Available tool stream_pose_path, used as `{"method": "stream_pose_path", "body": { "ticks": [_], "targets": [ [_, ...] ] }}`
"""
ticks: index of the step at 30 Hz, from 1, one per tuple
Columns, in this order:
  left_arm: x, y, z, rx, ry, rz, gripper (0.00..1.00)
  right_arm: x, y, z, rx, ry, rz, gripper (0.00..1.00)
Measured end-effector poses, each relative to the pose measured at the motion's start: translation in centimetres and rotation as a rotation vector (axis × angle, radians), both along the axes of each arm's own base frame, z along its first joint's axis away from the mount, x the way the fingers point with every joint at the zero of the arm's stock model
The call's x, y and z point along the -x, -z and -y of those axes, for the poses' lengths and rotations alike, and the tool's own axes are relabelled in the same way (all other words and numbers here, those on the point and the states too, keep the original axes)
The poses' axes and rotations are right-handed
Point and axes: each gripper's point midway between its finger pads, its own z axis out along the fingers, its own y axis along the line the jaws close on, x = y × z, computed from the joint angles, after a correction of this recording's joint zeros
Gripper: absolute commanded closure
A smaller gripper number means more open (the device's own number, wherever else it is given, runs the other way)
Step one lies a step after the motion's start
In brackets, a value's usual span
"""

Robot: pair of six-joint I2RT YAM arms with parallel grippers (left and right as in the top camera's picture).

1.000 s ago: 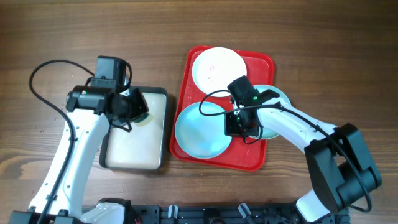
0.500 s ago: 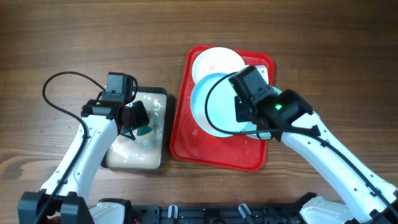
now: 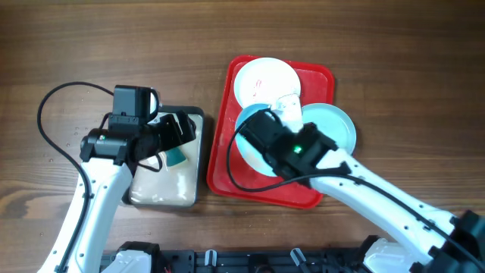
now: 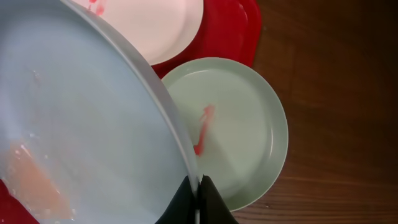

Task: Clean dirty plates on tray and stack at the side
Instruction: 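Lift the cleaned light-blue plate with the right gripper and carry it right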

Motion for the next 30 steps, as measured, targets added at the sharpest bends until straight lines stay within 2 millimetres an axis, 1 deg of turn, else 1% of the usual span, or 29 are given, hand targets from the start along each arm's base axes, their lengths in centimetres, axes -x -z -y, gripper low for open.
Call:
{"method": "stream_pose_path", "body": {
  "ticks": [2,4,10,13,17,25,30],
  "targets": [
    [0.1,0.0,0.0,0.003,0.002,-0.003,0.00,0.4,-0.3,-0.6,0.030,-0.033,0.025,0.96],
    [0.1,0.0,0.1,0.003,0.002,-0.004,0.00,0.7,-1.1,-1.3,0.078,-0.071,0.078,0.96],
    [0.1,0.0,0.1,0.003,0.002,-0.004,0.00,0.6,-3.4,-1.7,0.193,-0.114,0.227,0.96],
    [0.1,0.0,0.1,0.005,0.003,-0.004,0.00,0.9,-4.6,-2.4,0.238,-0.147,0.299,0.96],
    [0.1,0.0,0.1,0.005,0.003,-0.004,0.00,0.8,-5.5,-3.0,0.249,-0.155,0.362,0.96],
    [0.1,0.0,0.1,0.005,0.003,-0.004,0.00,-0.4,-7.5,-3.8,0.292,-0.172,0.467,0.96],
    [0.1,0.0,0.1,0.005,0.003,-0.004,0.00,0.1,-8.5,-4.9,0.329,-0.214,0.513,0.96]
  ]
}}
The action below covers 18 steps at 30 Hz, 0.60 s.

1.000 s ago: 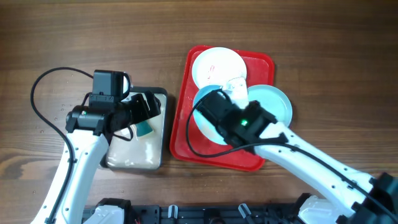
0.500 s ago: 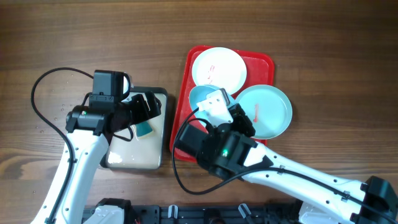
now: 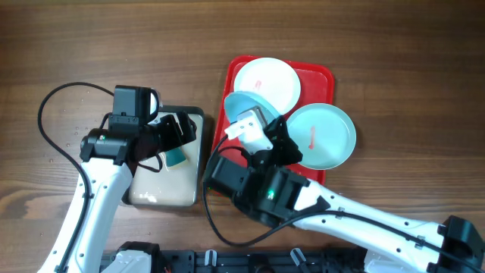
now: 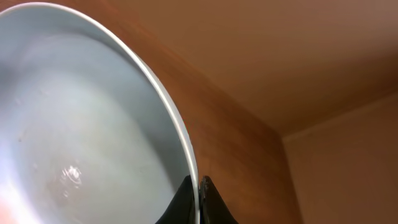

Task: Clean dirty plates on tray and stack at the side
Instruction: 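Lift the cleaned light-blue plate with the right gripper and carry it right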

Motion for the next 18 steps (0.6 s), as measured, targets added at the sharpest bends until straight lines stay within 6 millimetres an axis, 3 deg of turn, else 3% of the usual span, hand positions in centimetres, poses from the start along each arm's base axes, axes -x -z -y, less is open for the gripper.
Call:
{"method": "stream_pose_path", "body": {
  "ticks": [6,18],
  "targets": [
    [0.0,0.0,0.0,0.000,0.000,0.000,0.00,1.1,-0.3,-1.3,0.011,-0.049,0.015,0.96],
    [0.0,0.0,0.0,0.000,0.000,0.000,0.00,1.1,-0.3,-1.4,0.008,-0.051,0.017,0.96]
  ]
}}
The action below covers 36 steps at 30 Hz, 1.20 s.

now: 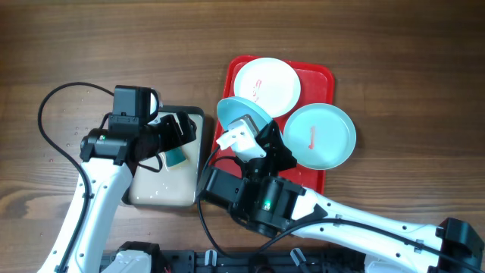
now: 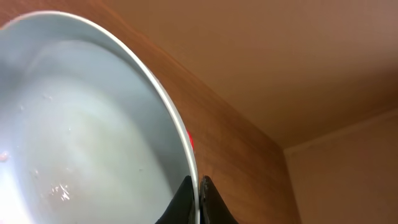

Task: Clean dirty plates on tray and stack at the side
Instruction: 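Lift the cleaned light-blue plate with the right gripper and carry it right, then set the plate down right of the tray and release it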

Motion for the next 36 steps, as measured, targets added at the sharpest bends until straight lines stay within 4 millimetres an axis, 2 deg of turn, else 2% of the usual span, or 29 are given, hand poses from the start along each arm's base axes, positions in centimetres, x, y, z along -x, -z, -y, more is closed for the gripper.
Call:
{"method": "stream_pose_path", "body": {
  "ticks": [4,8,10,11,13,15,16,19,20,21,24,27,29,31,32,36],
  "targets": [
    [0.0,0.0,0.0,0.000,0.000,0.000,0.00,-1.1,0.3,1.1,-0.022,0.046,-0.013,0.96],
    [0.0,0.0,0.0,0.000,0.000,0.000,0.00,-3.2,3.8,4.3,-0.099,0.134,-0.219,0.96],
    [0.0,0.0,0.0,0.000,0.000,0.000,0.00,-3.6,5.5,7.8,-0.127,0.244,-0.328,0.96],
    [0.0,0.0,0.0,0.000,0.000,-0.001,0.00,-3.8,6.5,9.9,-0.189,0.324,-0.400,0.96],
    [0.0,0.0,0.0,0.000,0.000,0.001,0.00,-4.8,7.5,12.8,-0.388,0.433,-0.512,0.96],
    [0.0,0.0,0.0,0.000,0.000,-0.002,0.00,-5.9,7.4,14.8,-0.558,0.482,-0.567,0.96],
    [0.0,0.0,0.0,0.000,0.000,-0.001,0.00,-6.8,7.0,16.7,-0.702,0.510,-0.586,0.96],
    [0.0,0.0,0.0,0.000,0.000,0.000,0.00,-7.6,6.6,22.2,-0.922,0.617,-0.582,0.96],
    [0.0,0.0,0.0,0.000,0.000,0.000,0.00,-7.5,6.7,24.5,-0.988,0.670,-0.568,0.96],
    [0.0,0.0,0.0,0.000,0.000,0.000,0.00,-6.9,7.0,29.7,-1.102,0.798,-0.514,0.96],
    [0.0,0.0,0.0,0.000,0.000,-0.001,0.00,-5.5,8.2,35.3,-1.213,0.950,-0.465,0.96],
    [0.0,0.0,0.0,0.000,0.000,-0.001,0.00,-3.4,11.2,39.8,-1.293,1.128,-0.464,0.96],
    [0.0,0.0,0.0,0.000,0.000,-0.001,0.00,-2.8,12.9,40.4,-1.316,1.177,-0.500,0.96],
    [0.0,0.0,0.0,0.000,0.000,-0.001,0.00,-2.6,14.7,40.1,-1.326,1.203,-0.556,0.96],
    [0.0,0.0,0.0,0.000,0.000,-0.001,0.00,-2.4,16.5,39.5,-1.328,1.220,-0.617,0.96],
    [0.0,0.0,0.0,0.000,0.000,-0.001,0.00,-2.2,19.4,38.5,-1.323,1.244,-0.696,0.80]
  ]
}}
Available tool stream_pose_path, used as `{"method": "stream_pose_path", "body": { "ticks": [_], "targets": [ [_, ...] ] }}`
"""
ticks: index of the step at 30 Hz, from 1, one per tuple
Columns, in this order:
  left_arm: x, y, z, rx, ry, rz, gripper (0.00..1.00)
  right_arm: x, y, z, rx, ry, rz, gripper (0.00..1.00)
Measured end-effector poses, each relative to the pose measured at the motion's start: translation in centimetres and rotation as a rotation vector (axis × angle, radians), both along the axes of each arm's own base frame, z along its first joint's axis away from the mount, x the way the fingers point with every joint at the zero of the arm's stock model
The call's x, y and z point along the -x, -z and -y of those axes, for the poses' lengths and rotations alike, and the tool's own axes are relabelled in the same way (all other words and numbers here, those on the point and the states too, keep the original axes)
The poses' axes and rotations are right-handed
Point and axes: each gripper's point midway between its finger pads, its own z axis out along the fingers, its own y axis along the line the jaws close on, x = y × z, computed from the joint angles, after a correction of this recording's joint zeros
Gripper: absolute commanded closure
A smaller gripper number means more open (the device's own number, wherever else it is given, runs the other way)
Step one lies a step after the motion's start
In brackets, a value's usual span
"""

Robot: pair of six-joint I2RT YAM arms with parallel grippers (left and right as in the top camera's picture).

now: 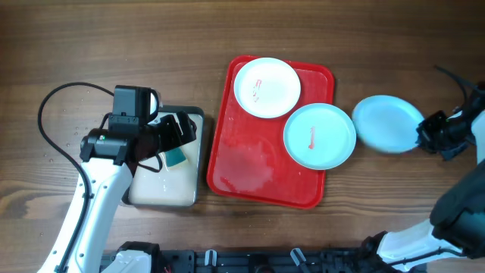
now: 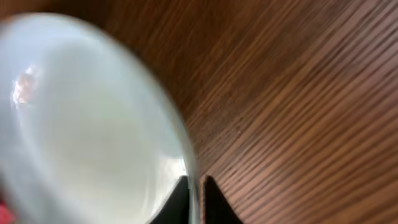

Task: Clean dirty plates on tray and stack at the side
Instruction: 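Set the plate down right of the tray and release it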

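A red tray (image 1: pixel 250 163) carries a white plate (image 1: pixel 266 87) with a red smear at its far end. A pale green plate (image 1: pixel 319 136) with a red streak overlaps the tray's right edge. Right of the tray, over bare wood, is a light blue plate (image 1: pixel 386 123) (image 2: pixel 93 124). My right gripper (image 1: pixel 421 137) (image 2: pixel 193 186) is shut on its right rim. The wrist view is blurred, so whether the plate touches the table is unclear. My left gripper (image 1: pixel 176 135) hovers over a teal sponge (image 1: pixel 176 157); its jaws are not clear.
A shallow grey basin (image 1: pixel 163 189) of cloudy water sits left of the tray, under the left gripper. A black cable (image 1: pixel 45 106) loops across the table at the far left. Wooden tabletop (image 1: pixel 394 197) surrounds the blue plate.
The right gripper and blue plate were tilted up over the tray's left edge, near the left arm. Now they are low over the table right of the tray. The left arm has not moved.
My right gripper first held the blue plate, orange-smeared, over the tray's middle beside the green plate. Then the plate was raised and tilted at the tray's upper left, then further left. Now it is right of the tray, and its face looks pale.
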Motion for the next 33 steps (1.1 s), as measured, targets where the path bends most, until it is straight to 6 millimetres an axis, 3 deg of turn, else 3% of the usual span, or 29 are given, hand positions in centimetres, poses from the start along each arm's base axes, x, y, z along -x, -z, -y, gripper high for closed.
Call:
{"method": "stream_pose_path", "body": {
  "ticks": [5,8,12,15,17,18,22,26,28,33],
  "targets": [
    [0.0,0.0,0.0,0.000,0.000,0.000,0.00,0.3,-0.3,-0.5,-0.007,-0.003,-0.002,0.71],
    [0.0,0.0,0.0,0.000,0.000,0.000,0.00,-0.8,-3.3,-1.8,0.016,-0.086,0.102,0.68],
    [0.0,0.0,0.0,0.000,0.000,0.000,0.00,-2.7,-8.5,-7.2,0.046,-0.345,0.279,0.67],
    [0.0,0.0,0.0,0.000,0.000,0.000,0.00,-3.7,-9.2,-11.6,0.048,-0.555,0.323,0.60],
    [0.0,0.0,0.0,0.000,0.000,0.000,0.00,-4.2,-8.4,-13.8,0.053,-0.654,0.330,0.55],
    [0.0,0.0,0.0,0.000,0.000,0.000,0.00,-4.1,-6.8,-15.1,0.065,-0.712,0.306,0.54],
    [0.0,0.0,0.0,0.000,0.000,0.000,0.00,-3.6,-2.5,-14.9,0.101,-0.731,0.223,0.58],
    [0.0,0.0,0.0,0.000,0.000,0.000,0.00,-3.6,0.0,-15.3,0.059,-0.734,0.201,0.67],
    [0.0,0.0,0.0,0.000,0.000,0.000,0.00,-3.6,0.8,-15.6,0.041,-0.729,0.206,0.92],
    [0.0,0.0,0.0,0.000,0.000,0.001,0.00,-1.5,2.8,-16.0,0.000,-0.722,0.143,0.96]
  ]
}}
